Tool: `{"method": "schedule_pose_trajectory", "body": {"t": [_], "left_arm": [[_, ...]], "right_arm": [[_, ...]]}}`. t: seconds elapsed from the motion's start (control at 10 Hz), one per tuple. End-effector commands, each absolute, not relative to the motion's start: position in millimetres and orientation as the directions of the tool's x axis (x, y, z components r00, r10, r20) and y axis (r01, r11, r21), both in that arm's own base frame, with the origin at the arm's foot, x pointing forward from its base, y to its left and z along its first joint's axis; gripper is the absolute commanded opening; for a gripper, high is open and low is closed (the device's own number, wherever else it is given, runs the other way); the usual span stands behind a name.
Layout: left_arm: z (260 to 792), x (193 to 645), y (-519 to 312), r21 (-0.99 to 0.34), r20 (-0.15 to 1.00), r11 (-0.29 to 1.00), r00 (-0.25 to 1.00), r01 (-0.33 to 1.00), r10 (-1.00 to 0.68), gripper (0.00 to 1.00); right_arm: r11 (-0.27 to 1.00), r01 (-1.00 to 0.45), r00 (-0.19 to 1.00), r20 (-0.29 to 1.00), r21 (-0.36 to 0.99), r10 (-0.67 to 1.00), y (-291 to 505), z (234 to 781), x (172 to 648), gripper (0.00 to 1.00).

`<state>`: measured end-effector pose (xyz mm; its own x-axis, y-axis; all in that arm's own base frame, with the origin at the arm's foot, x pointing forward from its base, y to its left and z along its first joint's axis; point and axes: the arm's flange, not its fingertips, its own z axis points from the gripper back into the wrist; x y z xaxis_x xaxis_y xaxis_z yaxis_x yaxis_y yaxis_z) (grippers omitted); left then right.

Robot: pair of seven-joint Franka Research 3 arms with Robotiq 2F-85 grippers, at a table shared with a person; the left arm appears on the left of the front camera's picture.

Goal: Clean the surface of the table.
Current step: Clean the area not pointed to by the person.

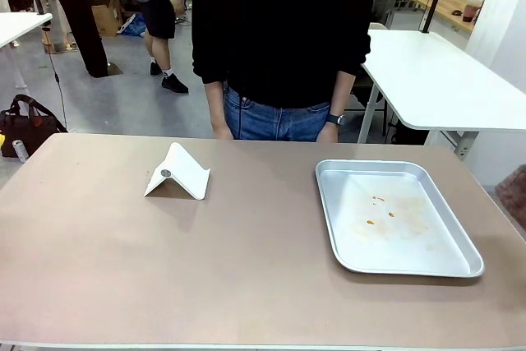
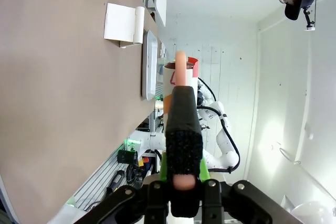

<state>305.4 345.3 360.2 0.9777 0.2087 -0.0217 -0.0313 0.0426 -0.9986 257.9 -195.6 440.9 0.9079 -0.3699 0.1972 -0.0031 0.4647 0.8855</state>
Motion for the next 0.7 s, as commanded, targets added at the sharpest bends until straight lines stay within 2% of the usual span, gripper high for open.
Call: {"method": "schedule_pose_trajectory", "body": {"t": [0.0, 0.2, 0.6], "left_arm": [[364, 303, 343, -0.999, -0.009, 0.028, 0.976, -0.015, 0.219, 0.22], [364, 303, 343, -0.999, -0.009, 0.028, 0.976, -0.015, 0.219, 0.22], [364, 303, 343, -0.999, -0.009, 0.028, 0.976, -0.015, 0.219, 0.22]], "right_arm": [[0.588, -0.087, 0.919, 0.293, 0.804, -0.264, -154, 458, 275, 0.09], [0.737, -0.112, 0.939, 0.313, 0.666, -0.140, -115, 463, 302, 0.09], [0.888, -0.202, 0.945, 0.321, 0.414, 0.065, -45, 453, 360, 0.09]]}}
